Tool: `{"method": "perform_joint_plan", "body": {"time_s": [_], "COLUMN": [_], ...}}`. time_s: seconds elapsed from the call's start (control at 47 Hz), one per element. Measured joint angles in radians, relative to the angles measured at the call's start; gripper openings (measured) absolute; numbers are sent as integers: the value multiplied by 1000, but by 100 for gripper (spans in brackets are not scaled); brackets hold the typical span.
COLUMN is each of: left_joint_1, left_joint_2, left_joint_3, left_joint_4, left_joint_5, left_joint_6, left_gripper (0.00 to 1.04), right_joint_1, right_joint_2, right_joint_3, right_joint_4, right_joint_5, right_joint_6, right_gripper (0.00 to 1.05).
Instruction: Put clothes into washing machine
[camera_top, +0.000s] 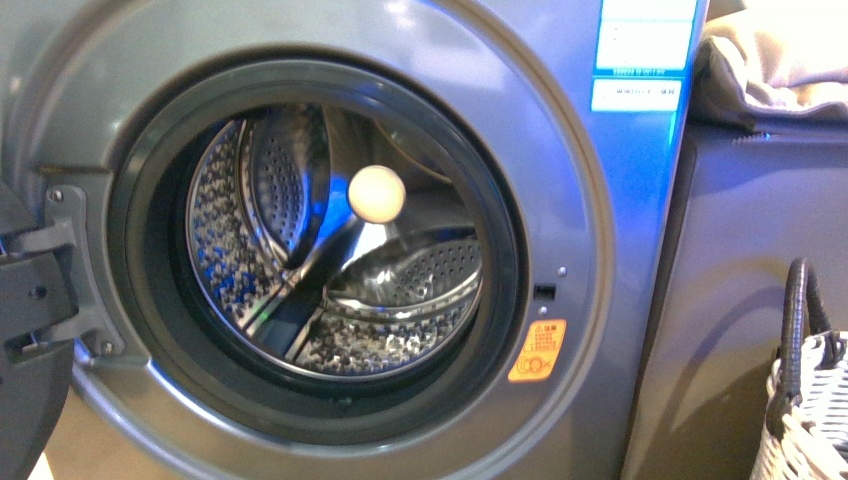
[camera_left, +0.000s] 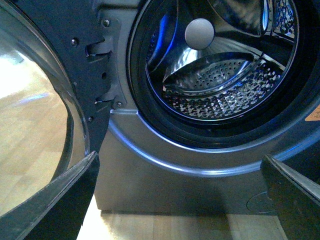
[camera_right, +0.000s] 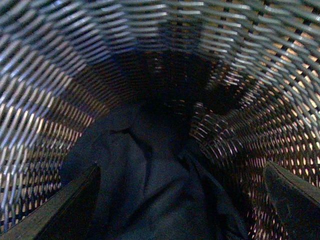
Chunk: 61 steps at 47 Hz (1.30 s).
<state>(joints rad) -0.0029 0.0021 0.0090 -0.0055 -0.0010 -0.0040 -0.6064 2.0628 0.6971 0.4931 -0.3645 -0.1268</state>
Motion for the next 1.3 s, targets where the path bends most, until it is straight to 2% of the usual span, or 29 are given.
{"method": "perform_joint_plan", "body": {"time_s": [0.341,0.596,0.852,1.299], "left_joint_1": [0,0,0,0], "left_joint_2": [0,0,0,0], "left_joint_3": [0,0,0,0], "left_joint_4": [0,0,0,0], "left_joint_5": [0,0,0,0], "left_joint_6": [0,0,0,0], "left_gripper": [98,98,98,98], "right_joint_1": [11,-17,-45,-60], "right_joint_2": [185,286,411,565], "right_joint_3": [18,48,84,138], "right_joint_4": [75,95,142,220], "right_joint_5": [61,84,100,96], "right_joint_6": [-3,-45,-100,-108], "right_gripper": [97,97,97,97]}}
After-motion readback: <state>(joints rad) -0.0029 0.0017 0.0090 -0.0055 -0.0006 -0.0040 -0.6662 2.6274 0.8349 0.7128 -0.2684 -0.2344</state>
